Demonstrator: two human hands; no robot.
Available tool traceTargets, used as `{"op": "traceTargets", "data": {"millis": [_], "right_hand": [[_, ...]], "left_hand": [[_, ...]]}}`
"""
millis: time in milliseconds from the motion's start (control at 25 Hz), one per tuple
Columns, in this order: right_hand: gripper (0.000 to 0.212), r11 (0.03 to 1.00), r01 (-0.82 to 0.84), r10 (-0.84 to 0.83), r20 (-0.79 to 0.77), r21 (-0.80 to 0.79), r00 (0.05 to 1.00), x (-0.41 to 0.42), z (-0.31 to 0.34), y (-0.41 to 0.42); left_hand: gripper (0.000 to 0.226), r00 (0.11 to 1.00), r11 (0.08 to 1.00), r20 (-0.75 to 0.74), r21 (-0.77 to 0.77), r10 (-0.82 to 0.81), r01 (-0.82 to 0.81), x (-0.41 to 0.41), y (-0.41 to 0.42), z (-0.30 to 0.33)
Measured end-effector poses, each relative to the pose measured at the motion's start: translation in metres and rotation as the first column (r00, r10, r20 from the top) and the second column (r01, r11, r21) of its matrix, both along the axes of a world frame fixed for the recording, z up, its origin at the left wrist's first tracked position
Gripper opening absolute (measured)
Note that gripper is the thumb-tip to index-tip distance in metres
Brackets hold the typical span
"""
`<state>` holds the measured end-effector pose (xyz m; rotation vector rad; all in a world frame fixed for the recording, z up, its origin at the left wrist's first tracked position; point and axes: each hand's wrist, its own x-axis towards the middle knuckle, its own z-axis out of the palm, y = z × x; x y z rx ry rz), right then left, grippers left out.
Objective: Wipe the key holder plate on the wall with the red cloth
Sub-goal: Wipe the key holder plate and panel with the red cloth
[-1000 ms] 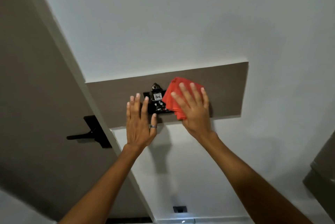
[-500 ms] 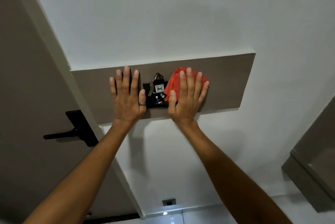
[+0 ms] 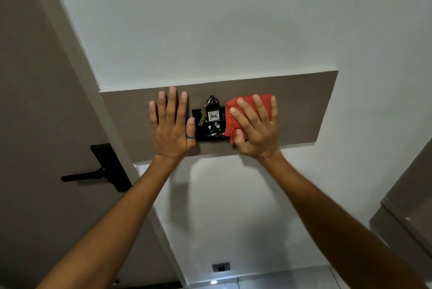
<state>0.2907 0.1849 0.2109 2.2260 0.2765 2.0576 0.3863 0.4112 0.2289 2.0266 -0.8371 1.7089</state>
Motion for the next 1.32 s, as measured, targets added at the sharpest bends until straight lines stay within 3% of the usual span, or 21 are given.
{"op": "traceTargets", "data": {"millis": [80,200,240,360,480,520,640,800,920,1040,1200,1320], "right_hand": [[0.051,0.992,-0.012,0.011,0.013,0.129,1.0,0.003,-0.003,0.023],[0.051,0.997,-0.038,0.036,-0.028,-0.068,0.999,-0.001,0.006,0.003],[0.051,0.997,-0.043,0.042,-0.017,-0.068,0.999,-0.002,0.009,-0.002],[0.046,0.991,-0.026,0.024,0.02,0.132,1.0,0.0,0.007,0.021],[0.044,0.997,-0.025,0.025,0.002,-0.071,1.0,-0.001,0.007,0.008],[0.043,0.997,-0.034,0.035,0.018,-0.064,0.999,0.0,0.009,0.006],[0.039,0.978,-0.033,0.021,0.062,0.207,0.998,0.002,0.007,0.029],[0.037,0.996,-0.029,0.025,0.051,0.08,0.998,0.001,0.009,0.021],[0.037,0.957,-0.023,0.001,0.077,0.289,0.997,0.004,0.005,0.042],[0.038,0.999,-0.03,0.028,0.051,0.045,0.998,0.002,0.004,0.017],[0.042,0.962,0.022,-0.045,0.078,0.274,0.996,0.005,0.004,0.034],[0.049,0.994,0.049,-0.051,0.015,0.094,0.999,0.005,-0.001,0.025]], "left_hand": [[0.064,1.0,1.0,-0.009,-0.005,0.002,-0.002,-0.002,0.002,0.002],[0.062,0.999,1.0,-0.034,0.014,-0.02,0.021,-0.006,0.004,0.004],[0.062,0.999,0.999,-0.044,0.019,-0.027,0.028,-0.007,0.005,0.005],[0.062,0.998,0.999,-0.063,0.014,-0.027,0.028,-0.012,0.007,0.008],[0.06,0.999,0.998,-0.034,0.06,-0.022,0.024,-0.01,0.015,0.012],[0.059,1.0,0.997,-0.013,0.076,-0.009,0.01,-0.007,0.019,0.013],[0.059,1.0,0.998,-0.003,0.063,0.021,-0.021,-0.003,0.022,0.016],[0.06,0.999,0.999,-0.009,-0.019,0.039,-0.04,-0.004,0.011,0.012],[0.062,1.0,0.999,-0.001,-0.035,0.03,-0.03,-0.002,0.01,0.009],[0.062,1.0,0.999,0.004,-0.04,0.016,-0.016,0.0,0.008,0.005],[0.06,1.0,0.998,0.022,-0.064,0.019,-0.018,0.003,0.009,0.006],[0.06,0.999,0.998,0.036,-0.063,0.018,-0.016,0.004,0.008,0.004]]}}
